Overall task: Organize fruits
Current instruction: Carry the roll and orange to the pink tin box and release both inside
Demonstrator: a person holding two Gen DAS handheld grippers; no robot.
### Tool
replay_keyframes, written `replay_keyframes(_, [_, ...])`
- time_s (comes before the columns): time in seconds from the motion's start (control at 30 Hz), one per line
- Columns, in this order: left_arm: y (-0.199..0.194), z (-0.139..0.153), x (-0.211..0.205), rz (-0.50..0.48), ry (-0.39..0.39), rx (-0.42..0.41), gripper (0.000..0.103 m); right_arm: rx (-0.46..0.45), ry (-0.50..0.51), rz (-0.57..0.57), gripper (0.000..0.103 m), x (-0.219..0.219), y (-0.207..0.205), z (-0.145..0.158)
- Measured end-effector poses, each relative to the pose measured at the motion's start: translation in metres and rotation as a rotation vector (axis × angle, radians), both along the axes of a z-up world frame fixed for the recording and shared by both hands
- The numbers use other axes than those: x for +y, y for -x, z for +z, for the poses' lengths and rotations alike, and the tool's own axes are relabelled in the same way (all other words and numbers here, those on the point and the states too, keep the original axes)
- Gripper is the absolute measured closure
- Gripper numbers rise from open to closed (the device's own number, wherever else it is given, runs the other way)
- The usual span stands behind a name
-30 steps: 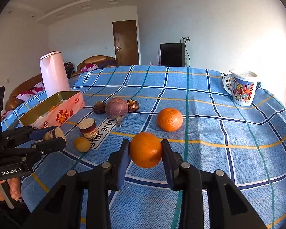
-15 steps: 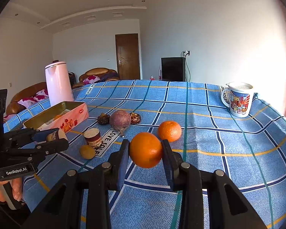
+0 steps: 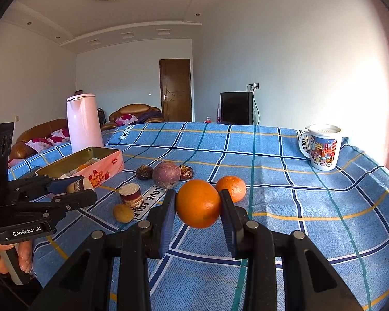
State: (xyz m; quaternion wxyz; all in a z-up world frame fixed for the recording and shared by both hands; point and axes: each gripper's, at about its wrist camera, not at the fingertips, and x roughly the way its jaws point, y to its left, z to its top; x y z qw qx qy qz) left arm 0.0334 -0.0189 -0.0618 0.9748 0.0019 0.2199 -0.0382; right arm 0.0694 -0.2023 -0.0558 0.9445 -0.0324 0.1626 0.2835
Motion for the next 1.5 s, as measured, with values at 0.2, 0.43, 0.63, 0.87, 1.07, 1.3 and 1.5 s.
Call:
replay_keyframes(0.2, [0.004, 0.002, 0.001, 0.019, -0.002, -0.035, 0.059, -0.032, -0.011, 0.005, 0.068, -0.002, 0.005, 0.001])
replay_keyframes(0.43, [0.006, 0.004, 0.002, 0.027, -0.011, -0.058, 0.059, -0.065, -0.026, 0.007, 0.068, -0.004, 0.011, 0.002])
replay_keyframes(0.63, [0.009, 0.007, 0.001, 0.042, -0.027, -0.085, 0.059, -0.09, -0.045, 0.01, 0.068, -0.007, 0.015, 0.002])
replay_keyframes(0.87, [0.014, 0.011, 0.0, 0.062, -0.056, -0.124, 0.059, -0.12, -0.06, 0.002, 0.068, -0.009, 0.02, 0.002])
replay_keyframes(1.07, [0.017, 0.015, 0.004, 0.076, -0.055, -0.133, 0.059, -0.137, -0.063, -0.003, 0.068, -0.01, 0.022, 0.003])
replay_keyframes(1.3, [0.018, 0.02, 0.018, 0.112, -0.037, -0.122, 0.059, -0.138, -0.036, -0.009, 0.068, -0.006, 0.022, 0.006])
replay_keyframes(1.5, [0.018, 0.02, 0.032, 0.132, -0.022, -0.101, 0.059, -0.138, -0.018, 0.012, 0.068, 0.007, 0.023, 0.018])
